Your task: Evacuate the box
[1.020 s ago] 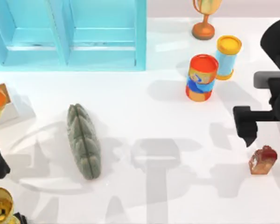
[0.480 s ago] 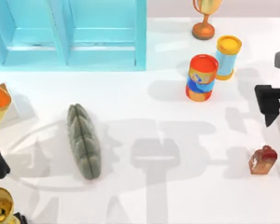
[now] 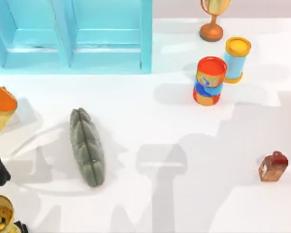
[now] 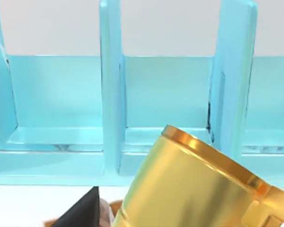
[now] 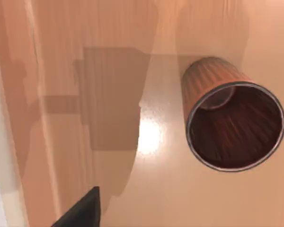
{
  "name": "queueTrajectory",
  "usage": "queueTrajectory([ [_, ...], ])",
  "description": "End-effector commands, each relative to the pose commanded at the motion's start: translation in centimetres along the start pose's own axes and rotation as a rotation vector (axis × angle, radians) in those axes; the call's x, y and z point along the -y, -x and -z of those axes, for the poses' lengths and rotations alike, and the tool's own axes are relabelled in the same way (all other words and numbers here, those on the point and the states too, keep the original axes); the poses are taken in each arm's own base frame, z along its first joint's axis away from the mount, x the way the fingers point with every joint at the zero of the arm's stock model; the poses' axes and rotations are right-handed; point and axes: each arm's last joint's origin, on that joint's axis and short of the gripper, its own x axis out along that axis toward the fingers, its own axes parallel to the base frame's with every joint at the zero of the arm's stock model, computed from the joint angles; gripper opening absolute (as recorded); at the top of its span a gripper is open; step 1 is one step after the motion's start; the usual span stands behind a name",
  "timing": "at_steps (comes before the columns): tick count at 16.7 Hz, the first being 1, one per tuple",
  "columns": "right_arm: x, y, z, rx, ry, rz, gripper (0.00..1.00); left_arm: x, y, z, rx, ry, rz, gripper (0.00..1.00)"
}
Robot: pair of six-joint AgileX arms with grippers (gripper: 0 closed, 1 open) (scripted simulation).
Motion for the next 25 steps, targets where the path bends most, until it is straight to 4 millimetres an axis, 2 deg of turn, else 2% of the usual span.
queueTrajectory([
  [2, 2.5, 0.5, 0.2, 0.000, 0.001, 0.006, 1.00, 0.0, 0.0, 0.0, 0.000, 0.000, 0.000, 1.00],
  [3, 3.1, 0.6, 0.3, -0.001, 0.002, 0.008, 1.00, 0.0, 0.0, 0.0, 0.000, 0.000, 0.000, 1.00],
  [8, 3.2, 0.6, 0.4, 0.002, 0.004, 0.010, 1.00, 0.0, 0.0, 0.0, 0.000, 0.000, 0.000, 1.00],
  [11, 3.3, -1.4, 0.2, -0.003, 0.002, 0.008, 1.00, 0.0, 0.0, 0.0, 0.000, 0.000, 0.000, 1.00],
  [18, 3.4, -8.8, 0.3, 0.001, 0.002, 0.010, 1.00, 0.0, 0.0, 0.0, 0.000, 0.000, 0.000, 1.00],
  [23, 3.4, -9.4, 0.4, -0.002, 0.002, 0.009, 1.00, 0.0, 0.0, 0.0, 0.000, 0.000, 0.000, 1.00],
  [25, 3.4, -9.4, 0.4, -0.002, 0.002, 0.009, 0.85, 0.0, 0.0, 0.0, 0.000, 0.000, 0.000, 1.00],
])
